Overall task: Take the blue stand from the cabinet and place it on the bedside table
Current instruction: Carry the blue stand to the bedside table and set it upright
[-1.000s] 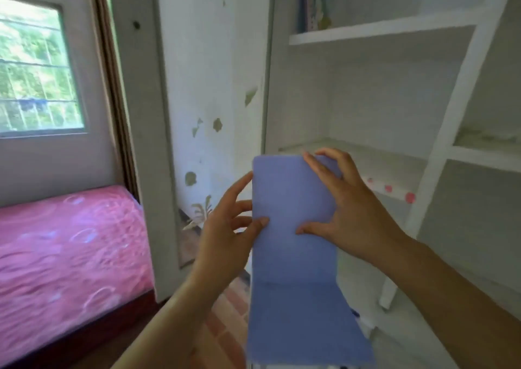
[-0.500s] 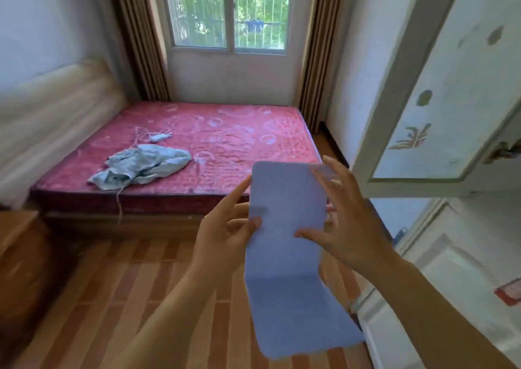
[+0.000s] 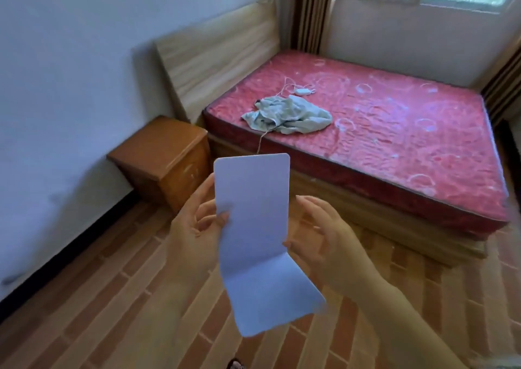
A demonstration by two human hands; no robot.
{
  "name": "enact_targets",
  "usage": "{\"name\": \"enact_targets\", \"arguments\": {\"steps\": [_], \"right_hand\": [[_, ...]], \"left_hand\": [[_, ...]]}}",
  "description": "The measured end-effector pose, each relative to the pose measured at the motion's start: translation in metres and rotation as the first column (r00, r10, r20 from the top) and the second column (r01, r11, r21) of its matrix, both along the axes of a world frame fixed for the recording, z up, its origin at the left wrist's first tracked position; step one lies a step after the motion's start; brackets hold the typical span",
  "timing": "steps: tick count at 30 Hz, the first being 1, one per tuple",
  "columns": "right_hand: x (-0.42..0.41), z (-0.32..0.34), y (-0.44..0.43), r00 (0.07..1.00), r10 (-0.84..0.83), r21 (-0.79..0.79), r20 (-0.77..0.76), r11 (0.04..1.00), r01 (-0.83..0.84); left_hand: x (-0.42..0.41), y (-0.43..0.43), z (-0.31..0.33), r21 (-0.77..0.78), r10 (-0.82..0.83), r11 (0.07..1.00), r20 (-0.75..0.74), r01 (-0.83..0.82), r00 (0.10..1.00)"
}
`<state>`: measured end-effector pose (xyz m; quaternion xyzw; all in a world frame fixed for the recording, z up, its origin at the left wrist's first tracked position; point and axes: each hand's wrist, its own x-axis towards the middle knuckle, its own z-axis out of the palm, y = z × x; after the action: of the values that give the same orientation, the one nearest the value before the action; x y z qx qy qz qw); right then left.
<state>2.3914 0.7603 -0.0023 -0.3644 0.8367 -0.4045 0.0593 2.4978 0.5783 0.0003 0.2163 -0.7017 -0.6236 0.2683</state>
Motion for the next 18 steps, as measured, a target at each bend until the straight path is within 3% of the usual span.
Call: {"name": "enact_targets", "arguments": {"steps": [9,14,18], "right_hand": [[-0.004,-0.017,-0.162,0.952,0.304,0.085,0.044,0.948,-0.307],[-0.041,-0.032,-0.22,0.94,0.319,0.08,0.123,0.941,-0.33],[-0.102,-0.048,-0.265,0.949,0.277,0.087,0.149,0.953,-0.292]], "left_hand": [[0.054,-0.132,-0.017,0.055,0.316,0.947,0.02,-0.316,0.949],[0.032,-0.185,-0.037,0.026,0.377,0.925,0.071,-0.38,0.923],[-0.032,-0.233,-0.052,0.007,0.352,0.935,0.094,-0.354,0.931]]}}
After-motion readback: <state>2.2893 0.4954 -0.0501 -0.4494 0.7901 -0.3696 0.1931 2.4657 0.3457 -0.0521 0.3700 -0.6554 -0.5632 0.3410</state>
